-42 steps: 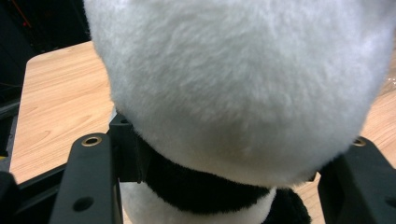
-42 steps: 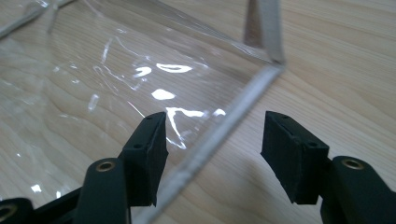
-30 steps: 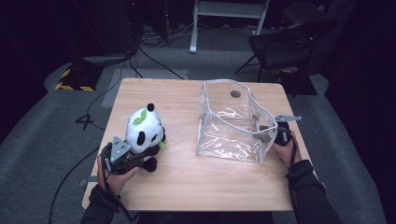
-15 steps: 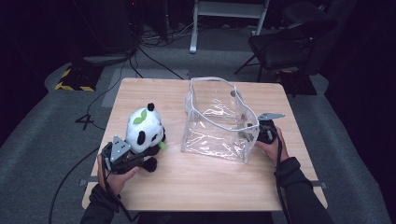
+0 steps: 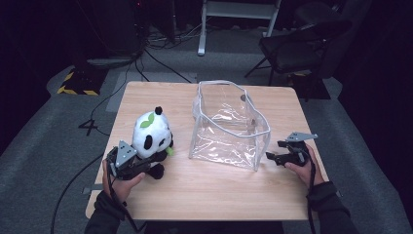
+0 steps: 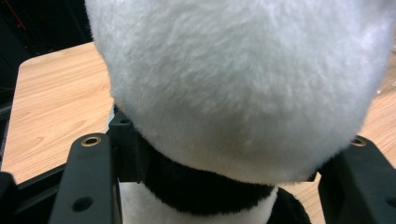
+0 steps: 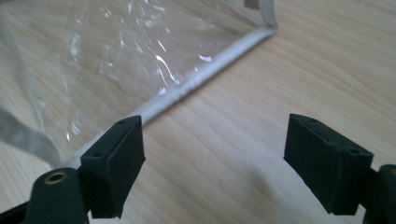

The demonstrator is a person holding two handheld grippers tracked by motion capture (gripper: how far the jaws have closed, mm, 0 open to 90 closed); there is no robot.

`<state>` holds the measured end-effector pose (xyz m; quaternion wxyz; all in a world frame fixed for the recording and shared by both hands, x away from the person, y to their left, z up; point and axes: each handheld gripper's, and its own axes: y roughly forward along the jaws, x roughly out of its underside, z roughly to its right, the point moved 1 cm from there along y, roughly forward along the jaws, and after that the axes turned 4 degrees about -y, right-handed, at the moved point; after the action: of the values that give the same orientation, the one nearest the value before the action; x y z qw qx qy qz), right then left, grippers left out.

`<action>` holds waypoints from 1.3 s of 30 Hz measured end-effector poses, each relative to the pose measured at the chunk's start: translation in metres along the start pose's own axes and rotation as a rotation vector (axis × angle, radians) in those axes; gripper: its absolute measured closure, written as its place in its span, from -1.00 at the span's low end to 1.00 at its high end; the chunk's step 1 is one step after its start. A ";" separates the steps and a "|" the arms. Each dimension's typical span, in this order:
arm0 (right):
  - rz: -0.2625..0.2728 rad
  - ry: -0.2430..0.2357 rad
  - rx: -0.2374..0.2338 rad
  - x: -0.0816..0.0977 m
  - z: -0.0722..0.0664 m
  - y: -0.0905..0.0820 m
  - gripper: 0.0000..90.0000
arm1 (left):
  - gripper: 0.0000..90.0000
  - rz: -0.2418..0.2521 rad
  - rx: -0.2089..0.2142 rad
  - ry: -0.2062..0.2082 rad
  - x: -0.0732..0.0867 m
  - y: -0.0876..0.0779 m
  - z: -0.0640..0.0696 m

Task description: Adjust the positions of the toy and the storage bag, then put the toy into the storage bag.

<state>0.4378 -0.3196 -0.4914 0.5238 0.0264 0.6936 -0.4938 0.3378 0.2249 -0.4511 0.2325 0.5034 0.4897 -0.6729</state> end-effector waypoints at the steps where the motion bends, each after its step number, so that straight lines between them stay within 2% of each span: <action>1: 0.006 0.005 0.000 0.004 0.000 -0.002 -0.59 | -0.16 0.002 0.000 -0.002 0.000 0.000 0.000; 3: 0.002 0.018 0.000 0.011 -0.001 -0.005 -0.60 | -0.16 0.003 0.000 -0.010 0.000 0.000 0.000; 8: -0.035 0.004 0.019 0.028 -0.005 -0.007 -0.60 | -0.16 0.000 -0.003 0.004 0.001 0.000 0.001; 14: -0.010 0.024 0.034 0.038 -0.006 -0.011 -0.58 | -0.16 0.004 -0.008 0.021 0.002 0.000 0.003; 18: -0.019 0.009 0.055 0.038 -0.006 -0.010 -0.62 | -0.15 0.014 -0.014 0.001 0.002 0.002 0.002; 25: -0.021 0.007 0.052 0.038 -0.006 -0.010 -0.62 | -0.11 0.006 -0.031 0.012 -0.002 0.001 0.005; 31: -0.020 0.008 0.049 0.038 -0.007 -0.011 -0.62 | -0.04 0.036 -0.051 0.011 -0.007 0.000 0.009; 39: -0.019 0.008 0.050 0.038 -0.007 -0.011 -0.62 | 0.00 0.073 -0.052 0.017 -0.017 -0.003 0.011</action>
<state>0.4100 -0.3386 -0.5136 0.5154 0.0347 0.6834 -0.5158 0.3364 0.2130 -0.4344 0.2656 0.5203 0.4904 -0.6468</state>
